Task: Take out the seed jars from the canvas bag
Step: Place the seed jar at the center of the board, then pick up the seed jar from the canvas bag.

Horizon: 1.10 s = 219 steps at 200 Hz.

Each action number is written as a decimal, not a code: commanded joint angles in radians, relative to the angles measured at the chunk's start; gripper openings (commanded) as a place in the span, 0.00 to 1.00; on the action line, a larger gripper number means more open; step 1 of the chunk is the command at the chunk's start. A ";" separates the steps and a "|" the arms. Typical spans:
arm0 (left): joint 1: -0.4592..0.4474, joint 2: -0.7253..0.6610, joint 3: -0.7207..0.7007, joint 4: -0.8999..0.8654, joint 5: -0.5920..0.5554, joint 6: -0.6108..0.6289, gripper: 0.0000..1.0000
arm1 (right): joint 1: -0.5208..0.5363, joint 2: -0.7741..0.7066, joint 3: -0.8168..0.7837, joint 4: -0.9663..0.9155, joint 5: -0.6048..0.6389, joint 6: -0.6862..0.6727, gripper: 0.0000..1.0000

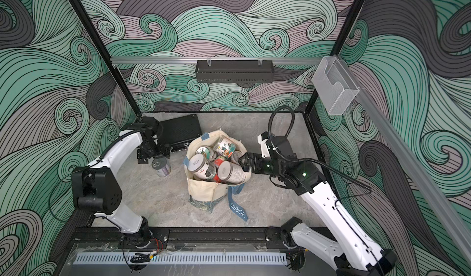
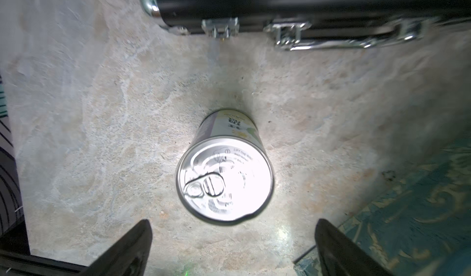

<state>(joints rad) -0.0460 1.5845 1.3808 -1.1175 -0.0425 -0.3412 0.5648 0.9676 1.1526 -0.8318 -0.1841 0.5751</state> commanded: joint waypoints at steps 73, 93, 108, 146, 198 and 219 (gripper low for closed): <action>-0.055 -0.522 -0.284 0.377 0.398 0.021 0.99 | 0.173 0.188 0.177 0.018 0.044 -0.133 0.99; -0.069 -0.611 -0.389 0.486 0.441 0.025 0.99 | 0.233 0.238 0.218 0.017 0.081 -0.184 0.99; -0.071 -0.640 -0.422 0.514 0.454 0.032 0.99 | 0.279 0.276 0.253 0.013 0.120 -0.224 0.99; -0.070 -0.681 -0.467 0.588 0.499 0.020 0.99 | 0.398 0.391 0.360 -0.032 0.227 -0.347 0.99; -0.071 -0.680 -0.468 0.593 0.522 0.011 0.99 | 0.495 0.536 0.499 -0.119 0.313 -0.483 0.99; -0.071 -0.680 -0.467 0.592 0.523 0.010 0.99 | 0.514 0.589 0.537 -0.149 0.344 -0.500 0.99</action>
<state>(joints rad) -0.1139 0.9169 0.9073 -0.5507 0.4538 -0.3244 1.0592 1.5150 1.6394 -0.9157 0.0898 0.1402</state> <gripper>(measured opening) 0.986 0.990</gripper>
